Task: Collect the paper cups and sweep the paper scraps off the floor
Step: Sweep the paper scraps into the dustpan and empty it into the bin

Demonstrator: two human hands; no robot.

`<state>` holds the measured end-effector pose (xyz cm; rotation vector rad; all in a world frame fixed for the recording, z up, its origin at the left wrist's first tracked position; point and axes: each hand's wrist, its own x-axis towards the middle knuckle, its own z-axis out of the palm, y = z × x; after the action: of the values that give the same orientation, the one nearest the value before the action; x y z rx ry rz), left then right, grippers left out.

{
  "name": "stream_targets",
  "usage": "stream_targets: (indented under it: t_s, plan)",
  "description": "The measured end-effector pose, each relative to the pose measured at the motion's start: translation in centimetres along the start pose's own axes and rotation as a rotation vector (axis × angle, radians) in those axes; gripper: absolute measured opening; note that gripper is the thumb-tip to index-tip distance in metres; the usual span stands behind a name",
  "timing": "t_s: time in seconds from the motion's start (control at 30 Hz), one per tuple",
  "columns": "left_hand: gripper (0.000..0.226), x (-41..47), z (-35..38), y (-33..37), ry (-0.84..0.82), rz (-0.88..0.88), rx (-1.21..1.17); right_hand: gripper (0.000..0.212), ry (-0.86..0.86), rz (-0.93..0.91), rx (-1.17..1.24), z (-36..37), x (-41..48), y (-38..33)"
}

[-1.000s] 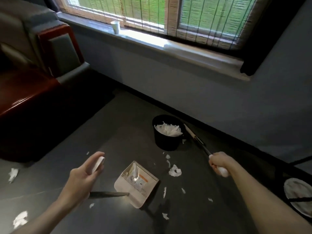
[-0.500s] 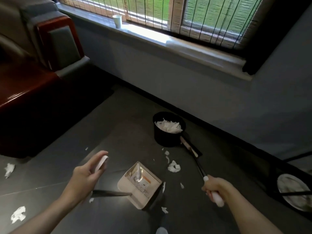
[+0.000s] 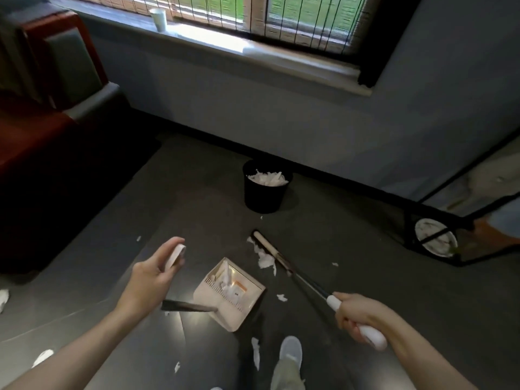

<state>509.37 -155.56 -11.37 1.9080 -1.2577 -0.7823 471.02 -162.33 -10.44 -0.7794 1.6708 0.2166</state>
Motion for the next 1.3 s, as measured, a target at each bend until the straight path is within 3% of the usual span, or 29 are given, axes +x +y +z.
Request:
stream_targets:
  t_s: [0.2, 0.43, 0.6, 0.8, 0.87, 1.03, 1.3]
  plan:
    - [0.037, -1.5, -0.7, -0.8, -0.066, -0.027, 0.015, 0.074, 0.064, -0.061, -0.059, -0.7, -0.2, -3.6]
    - [0.044, -3.3, -0.7, -0.9, 0.05, -0.048, 0.083, 0.08, 0.175, -0.162, -0.596, -0.5, 8.9, -10.6]
    - [0.046, -3.8, 0.1, -0.3, 0.145, -0.049, 0.18, 0.087, 0.092, -0.121, -0.923, 0.9, 10.2, -9.8]
    - [0.043, -3.5, 0.7, 1.1, 0.067, -0.077, 0.147, 0.088, -0.078, -0.118, -1.046, -0.1, 4.4, -4.2]
    - [0.049, -3.4, 0.9, 1.9, 0.032, -0.067, 0.111, 0.08, -0.121, -0.13, -1.004, -1.8, 2.1, -3.0]
    - [0.046, -3.3, 1.5, 3.3, -0.019, -0.039, 0.089, 0.072, -0.205, -0.046, -0.5, -6.3, -2.6, -0.6]
    - [0.051, -3.7, 2.4, 3.4, -0.071, -0.037, 0.048, 0.067, 0.012, -0.019, -0.032, -12.2, -2.7, 5.4]
